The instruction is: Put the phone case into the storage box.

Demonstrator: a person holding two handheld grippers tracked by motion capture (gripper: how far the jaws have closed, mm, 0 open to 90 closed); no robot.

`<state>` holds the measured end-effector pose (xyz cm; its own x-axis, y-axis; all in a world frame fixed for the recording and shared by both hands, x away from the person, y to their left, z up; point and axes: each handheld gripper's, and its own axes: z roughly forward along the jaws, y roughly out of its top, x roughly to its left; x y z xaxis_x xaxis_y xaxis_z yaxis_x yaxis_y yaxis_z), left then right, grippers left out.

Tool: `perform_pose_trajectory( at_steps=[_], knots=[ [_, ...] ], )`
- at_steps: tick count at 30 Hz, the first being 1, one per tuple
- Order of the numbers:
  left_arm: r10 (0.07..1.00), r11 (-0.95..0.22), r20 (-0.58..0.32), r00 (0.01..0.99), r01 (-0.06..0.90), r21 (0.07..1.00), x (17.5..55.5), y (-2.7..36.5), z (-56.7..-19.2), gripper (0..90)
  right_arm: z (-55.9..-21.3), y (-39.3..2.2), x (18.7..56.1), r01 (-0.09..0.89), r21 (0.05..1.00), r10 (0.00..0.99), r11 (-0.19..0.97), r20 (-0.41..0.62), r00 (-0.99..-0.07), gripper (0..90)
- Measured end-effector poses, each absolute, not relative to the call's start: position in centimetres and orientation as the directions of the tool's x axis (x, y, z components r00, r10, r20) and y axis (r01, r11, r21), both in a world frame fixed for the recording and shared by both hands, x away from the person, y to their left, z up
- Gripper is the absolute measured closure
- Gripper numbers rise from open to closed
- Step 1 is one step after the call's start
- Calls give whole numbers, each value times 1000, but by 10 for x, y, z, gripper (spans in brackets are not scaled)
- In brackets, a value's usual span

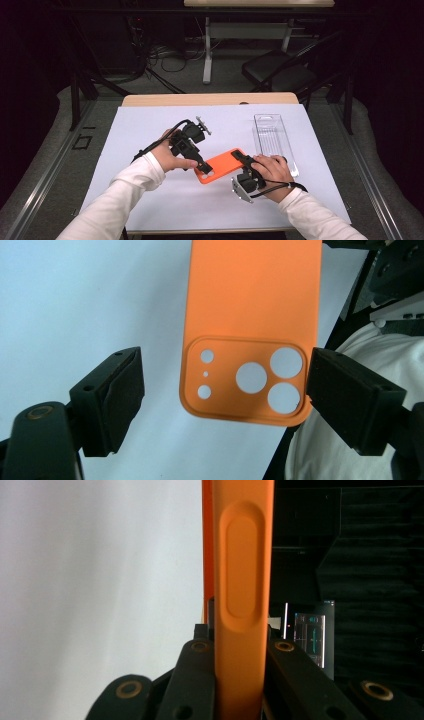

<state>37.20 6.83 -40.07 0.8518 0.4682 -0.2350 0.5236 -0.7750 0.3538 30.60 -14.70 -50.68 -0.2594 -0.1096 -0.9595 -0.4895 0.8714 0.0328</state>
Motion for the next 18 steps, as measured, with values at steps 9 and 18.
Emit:
perform_pose_trajectory(
  at_steps=[9,18],
  knots=[
    [477,-763,-225,850,527,375,370,81,-396,199,-503,-150,305,-483,129,-38,866,-946,-322,872],
    [489,-728,-223,843,535,429,367,100,-391,259,-505,-156,303,-464,205,12,862,-923,-385,873]
  ],
)
